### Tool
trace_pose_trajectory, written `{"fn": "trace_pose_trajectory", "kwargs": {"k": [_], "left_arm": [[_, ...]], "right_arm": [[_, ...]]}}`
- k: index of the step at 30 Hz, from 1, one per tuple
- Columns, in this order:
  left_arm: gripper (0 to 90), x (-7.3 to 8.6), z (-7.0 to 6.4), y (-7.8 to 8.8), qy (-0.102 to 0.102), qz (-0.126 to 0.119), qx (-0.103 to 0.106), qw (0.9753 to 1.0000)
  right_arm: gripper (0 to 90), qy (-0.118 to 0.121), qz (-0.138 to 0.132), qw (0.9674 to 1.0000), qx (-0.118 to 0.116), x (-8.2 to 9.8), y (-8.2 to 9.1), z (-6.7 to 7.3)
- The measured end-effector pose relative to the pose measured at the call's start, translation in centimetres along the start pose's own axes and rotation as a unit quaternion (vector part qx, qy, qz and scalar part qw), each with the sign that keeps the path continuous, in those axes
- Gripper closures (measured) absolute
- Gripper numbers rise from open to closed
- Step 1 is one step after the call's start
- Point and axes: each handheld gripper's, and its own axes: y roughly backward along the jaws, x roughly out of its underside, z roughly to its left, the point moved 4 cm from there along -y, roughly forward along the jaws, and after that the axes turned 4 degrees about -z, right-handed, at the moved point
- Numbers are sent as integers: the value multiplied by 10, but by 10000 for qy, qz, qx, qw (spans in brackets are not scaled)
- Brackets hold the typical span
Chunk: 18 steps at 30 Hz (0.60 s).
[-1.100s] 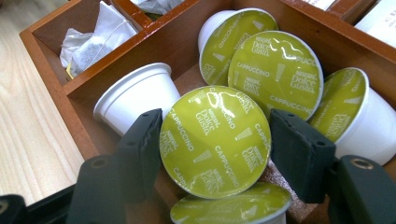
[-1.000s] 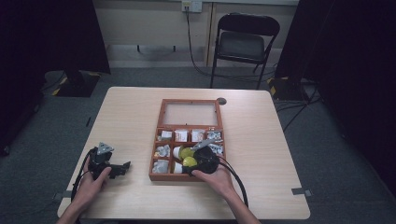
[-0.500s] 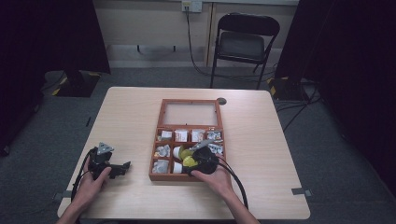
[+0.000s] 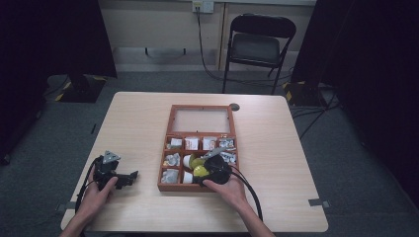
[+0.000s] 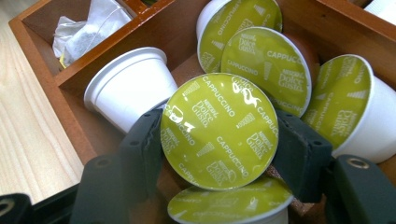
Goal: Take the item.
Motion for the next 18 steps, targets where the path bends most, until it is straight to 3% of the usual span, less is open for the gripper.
{"fn": "trace_pose_trajectory", "kwargs": {"k": [18], "left_arm": [[0, 0, 0, 0, -1, 8, 10, 10000]], "right_arm": [[380, -91, -305, 9995, -31, -7, 12, -5]]}}
